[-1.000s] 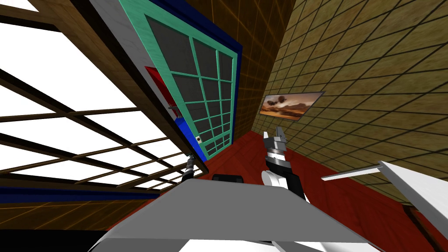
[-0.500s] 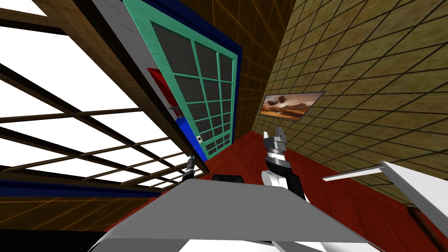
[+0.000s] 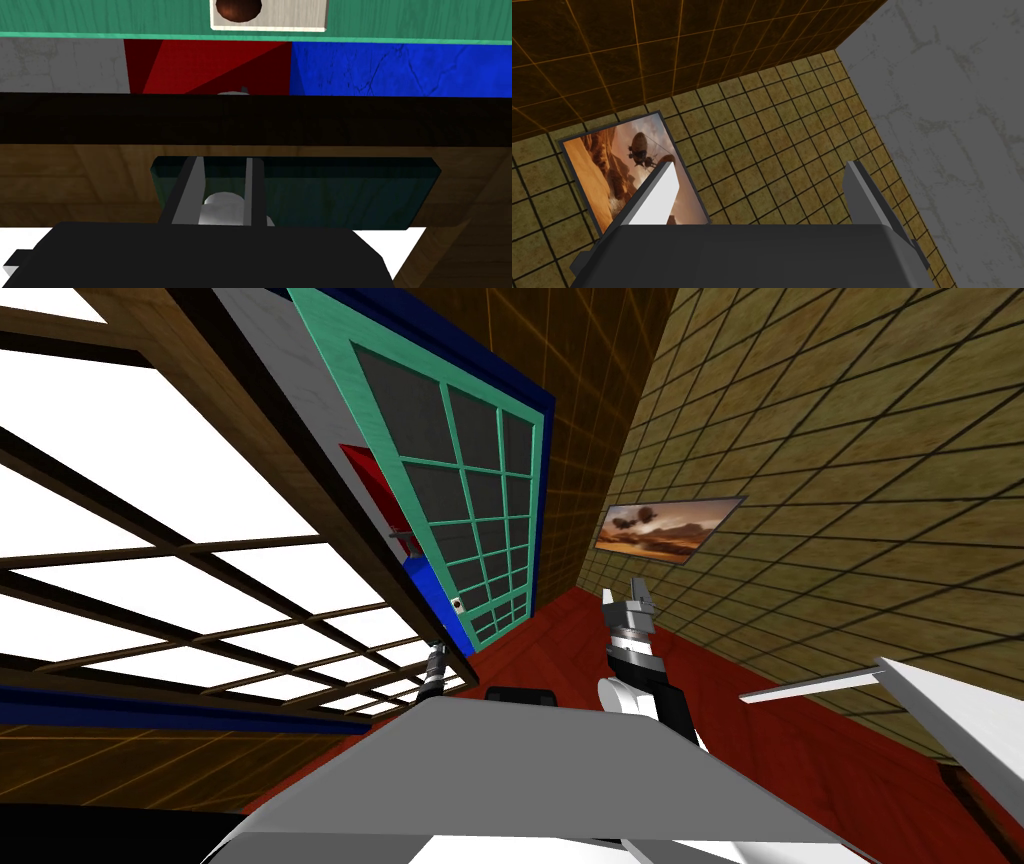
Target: Pull the door open
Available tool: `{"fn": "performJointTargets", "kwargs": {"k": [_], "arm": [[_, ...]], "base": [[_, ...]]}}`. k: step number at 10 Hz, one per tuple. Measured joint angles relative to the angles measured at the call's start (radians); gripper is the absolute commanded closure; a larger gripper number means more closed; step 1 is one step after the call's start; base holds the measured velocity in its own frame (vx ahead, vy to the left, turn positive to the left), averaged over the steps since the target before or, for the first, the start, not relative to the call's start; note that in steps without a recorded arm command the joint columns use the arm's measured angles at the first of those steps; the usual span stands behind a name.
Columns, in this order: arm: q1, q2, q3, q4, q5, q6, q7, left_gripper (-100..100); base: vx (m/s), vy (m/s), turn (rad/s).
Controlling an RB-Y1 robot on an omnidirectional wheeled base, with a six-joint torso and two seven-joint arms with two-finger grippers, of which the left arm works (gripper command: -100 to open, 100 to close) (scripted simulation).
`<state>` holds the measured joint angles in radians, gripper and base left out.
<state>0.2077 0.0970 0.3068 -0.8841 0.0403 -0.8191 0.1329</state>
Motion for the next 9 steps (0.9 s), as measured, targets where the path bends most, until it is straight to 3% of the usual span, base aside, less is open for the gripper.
{"fn": "performJointTargets", "kwargs": {"k": [4, 8, 9], "arm": [[-0.001, 0.003, -0.007, 0.013, -0.020, -0.023, 0.104, 100], [0.009, 0.004, -0.013, -0.003, -0.035, -0.024, 0.199, 100], [0.014, 0.001, -0.016, -0.010, -0.043, -0.028, 0.226, -100]], "base": [[-0.016, 0.003, 0.008], [-0.013, 0.009, 0.020], [-0.034, 0.002, -0.041]]}}
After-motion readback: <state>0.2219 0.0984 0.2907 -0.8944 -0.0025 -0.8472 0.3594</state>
